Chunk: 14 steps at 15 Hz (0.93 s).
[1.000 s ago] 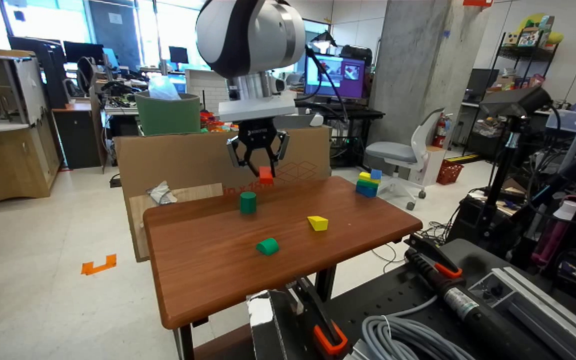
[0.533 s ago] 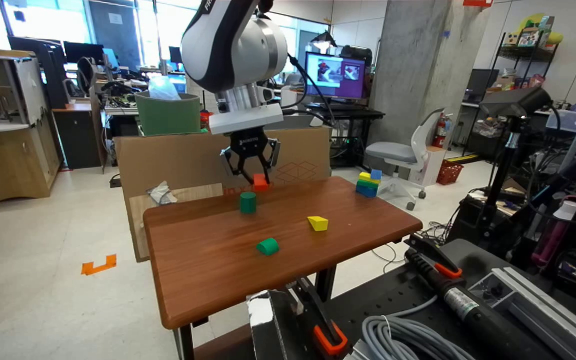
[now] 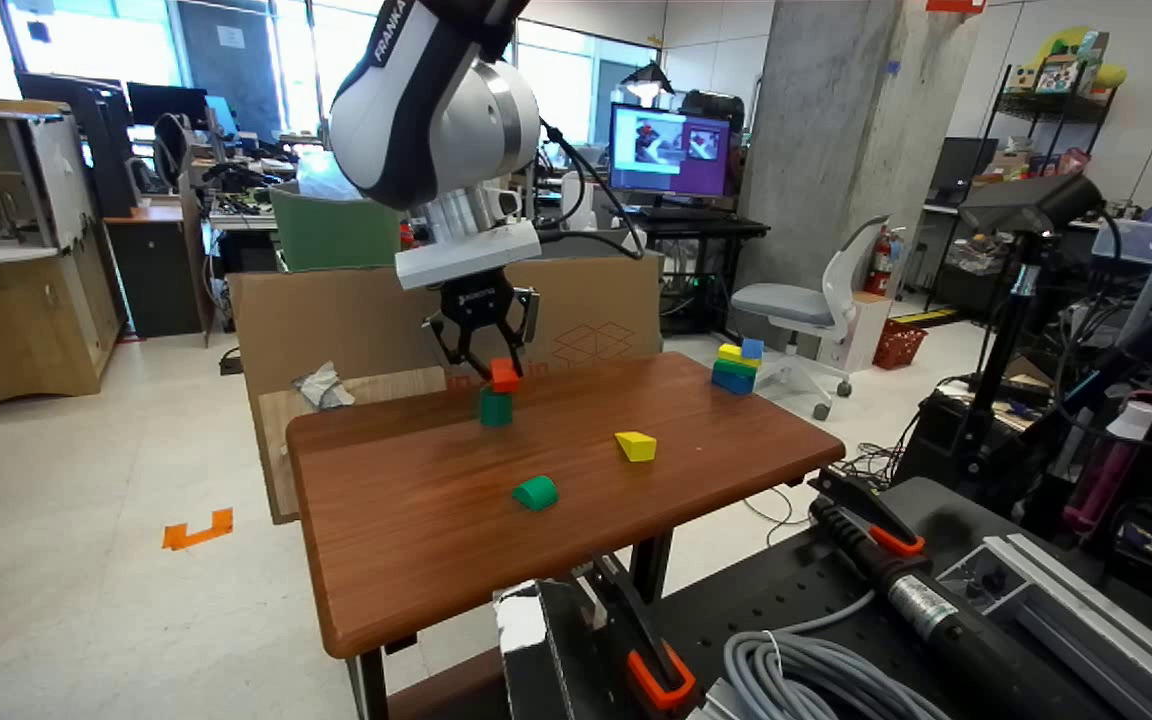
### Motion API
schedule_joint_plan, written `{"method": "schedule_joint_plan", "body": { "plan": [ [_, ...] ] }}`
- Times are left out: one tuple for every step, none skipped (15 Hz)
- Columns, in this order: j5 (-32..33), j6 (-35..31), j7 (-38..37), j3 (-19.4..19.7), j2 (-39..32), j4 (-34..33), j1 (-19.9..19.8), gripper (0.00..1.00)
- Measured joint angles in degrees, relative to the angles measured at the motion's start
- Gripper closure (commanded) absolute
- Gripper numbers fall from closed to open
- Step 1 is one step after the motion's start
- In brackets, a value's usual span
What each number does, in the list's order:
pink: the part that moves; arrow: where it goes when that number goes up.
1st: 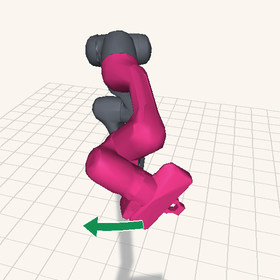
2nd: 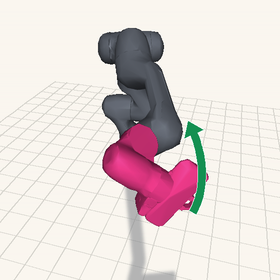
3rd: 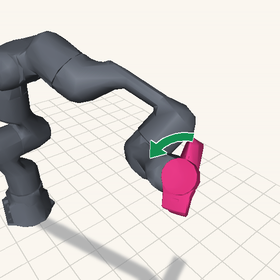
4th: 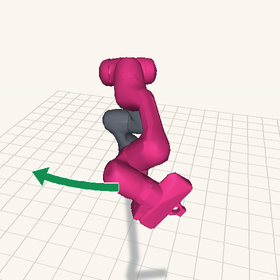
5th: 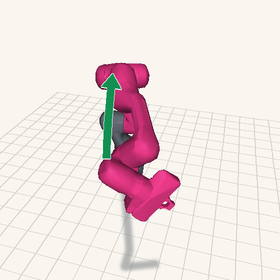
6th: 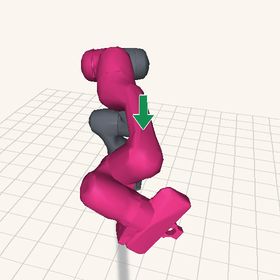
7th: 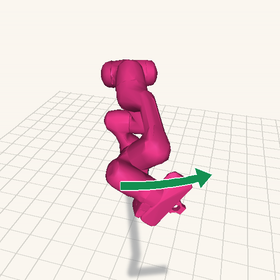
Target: Put the orange block on top of the green block at the back.
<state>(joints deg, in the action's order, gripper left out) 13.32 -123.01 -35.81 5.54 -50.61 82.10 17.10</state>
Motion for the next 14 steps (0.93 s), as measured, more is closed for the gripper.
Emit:
{"method": "schedule_joint_plan", "body": {
  "plan": [
    [0.0,0.4,0.1,0.0,-0.6,-0.6,0.3,0.87],
    [0.0,0.6,0.2,0.0,-1.0,-1.1,0.6,0.87],
    [0.0,0.8,0.5,0.0,-1.4,-1.4,0.8,0.87],
    [0.0,1.1,0.7,0.0,-1.5,-1.7,1.0,0.87],
    [0.0,1.6,1.0,0.0,-1.6,-1.9,1.2,0.87],
    [0.0,2.0,1.1,0.0,-1.7,-2.2,1.4,0.48],
    [0.0,2.3,1.1,0.0,-1.8,-2.3,1.5,0.35],
    [0.0,2.5,1.1,0.0,-1.9,-2.5,1.5,0.3],
    [0.0,2.7,1.1,0.0,-2.0,-2.6,1.6,0.23],
    [0.0,2.7,1.1,0.0,-2.0,-2.6,1.6,0.15],
    [0.0,2.7,1.2,0.0,-2.0,-2.8,1.6,0.08],
    [0.0,2.7,1.2,0.0,-1.9,-3.0,1.6,0.01],
    [0.0,2.7,1.2,0.0,-1.8,-3.1,1.6,0.0],
    [0.0,2.7,1.3,0.0,-1.4,-3.2,1.6,0.0]
  ]
}}
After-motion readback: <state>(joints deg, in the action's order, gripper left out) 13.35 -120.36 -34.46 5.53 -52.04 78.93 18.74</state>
